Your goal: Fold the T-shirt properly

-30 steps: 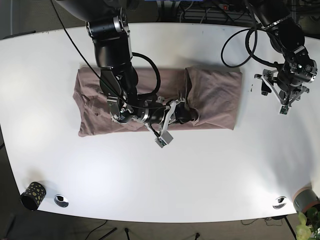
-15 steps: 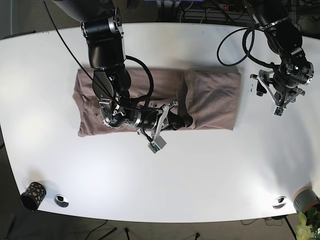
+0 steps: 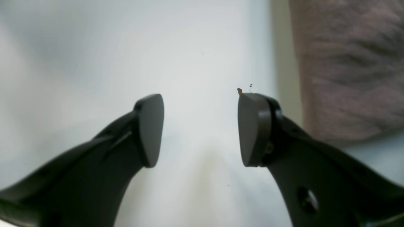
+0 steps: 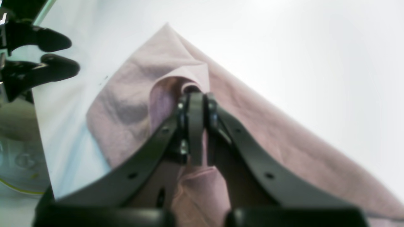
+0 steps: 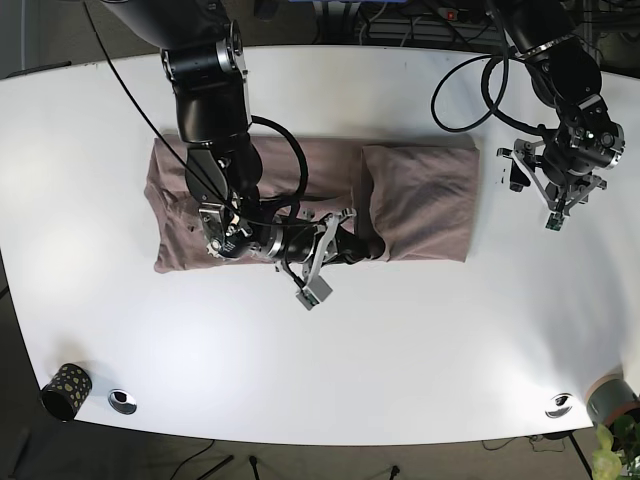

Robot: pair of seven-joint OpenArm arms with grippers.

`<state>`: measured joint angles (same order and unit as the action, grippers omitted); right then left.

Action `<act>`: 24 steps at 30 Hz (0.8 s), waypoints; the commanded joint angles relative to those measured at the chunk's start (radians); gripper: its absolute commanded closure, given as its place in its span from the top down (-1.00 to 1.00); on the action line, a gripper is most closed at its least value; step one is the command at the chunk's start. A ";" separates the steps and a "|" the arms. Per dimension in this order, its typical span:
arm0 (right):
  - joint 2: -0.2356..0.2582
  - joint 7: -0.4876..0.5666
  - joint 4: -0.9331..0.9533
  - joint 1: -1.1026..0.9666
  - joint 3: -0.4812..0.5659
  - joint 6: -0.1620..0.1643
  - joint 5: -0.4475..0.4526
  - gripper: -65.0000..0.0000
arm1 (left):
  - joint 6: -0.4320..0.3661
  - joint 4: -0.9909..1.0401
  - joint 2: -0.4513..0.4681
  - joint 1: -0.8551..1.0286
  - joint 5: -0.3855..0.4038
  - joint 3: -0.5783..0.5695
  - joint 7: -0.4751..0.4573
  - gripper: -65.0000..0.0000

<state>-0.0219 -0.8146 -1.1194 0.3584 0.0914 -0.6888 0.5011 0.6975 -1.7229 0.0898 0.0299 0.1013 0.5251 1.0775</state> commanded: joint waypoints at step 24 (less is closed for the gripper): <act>0.250 -0.160 -0.006 -0.012 -0.479 -0.009 0.334 0.06 | 0.001 -0.018 -0.100 -0.141 -0.001 -0.092 -0.013 0.06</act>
<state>0.1844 -0.9771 -1.1061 0.3332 -0.3733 -0.6849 0.7818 0.6971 -1.7233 -0.0116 -0.0914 0.0906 0.4519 1.0805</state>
